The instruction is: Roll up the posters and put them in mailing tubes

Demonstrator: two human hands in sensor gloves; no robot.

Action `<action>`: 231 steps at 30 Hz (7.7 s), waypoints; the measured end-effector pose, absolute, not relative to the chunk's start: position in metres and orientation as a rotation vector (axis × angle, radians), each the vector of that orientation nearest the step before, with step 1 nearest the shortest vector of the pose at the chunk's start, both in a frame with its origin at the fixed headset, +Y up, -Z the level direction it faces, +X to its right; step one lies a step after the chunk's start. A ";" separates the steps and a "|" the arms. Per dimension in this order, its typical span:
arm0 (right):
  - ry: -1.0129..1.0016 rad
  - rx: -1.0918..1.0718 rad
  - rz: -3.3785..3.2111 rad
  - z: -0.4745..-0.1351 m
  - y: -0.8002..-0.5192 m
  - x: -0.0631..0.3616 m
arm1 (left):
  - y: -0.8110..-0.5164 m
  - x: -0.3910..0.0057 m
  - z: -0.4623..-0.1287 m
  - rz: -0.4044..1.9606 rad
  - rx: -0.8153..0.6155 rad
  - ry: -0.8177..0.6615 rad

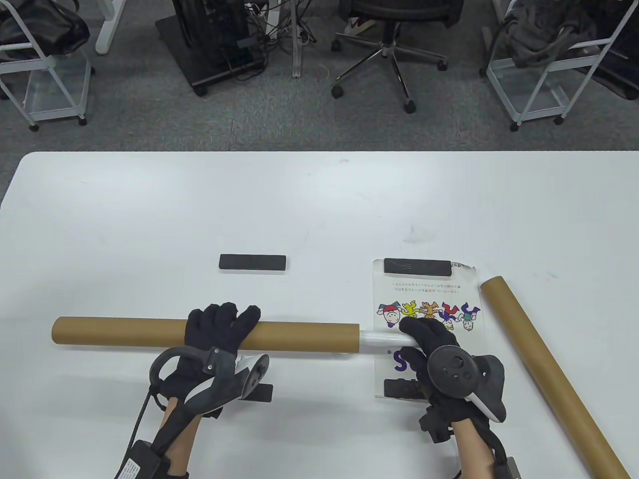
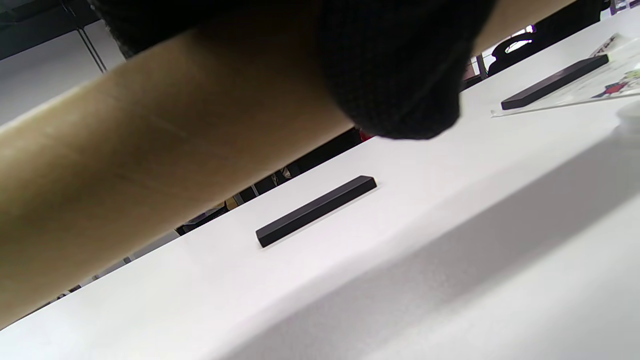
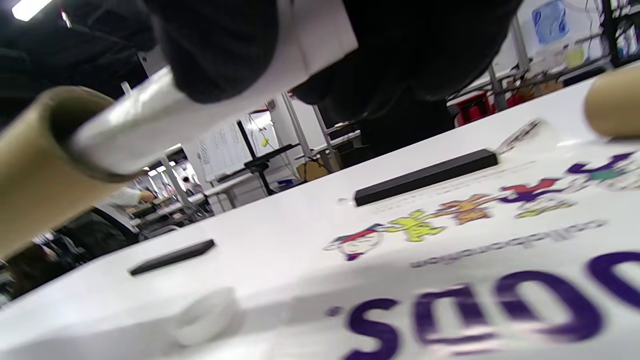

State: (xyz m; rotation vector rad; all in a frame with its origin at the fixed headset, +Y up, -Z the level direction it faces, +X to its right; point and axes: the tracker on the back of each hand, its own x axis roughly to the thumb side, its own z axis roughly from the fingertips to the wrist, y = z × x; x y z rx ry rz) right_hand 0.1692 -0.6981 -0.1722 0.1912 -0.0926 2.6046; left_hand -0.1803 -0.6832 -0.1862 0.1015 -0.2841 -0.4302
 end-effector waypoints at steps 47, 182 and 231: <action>0.263 0.083 2.583 -0.219 -0.700 0.070 | -0.689 -0.223 -0.208 -0.393 -0.026 -0.114; 0.170 0.061 2.551 -0.199 -0.729 0.161 | -0.702 -0.251 -0.219 -0.367 -0.254 0.030; 0.199 0.085 2.524 -0.197 -0.731 0.159 | -0.739 -0.323 -0.253 -0.285 -0.470 0.308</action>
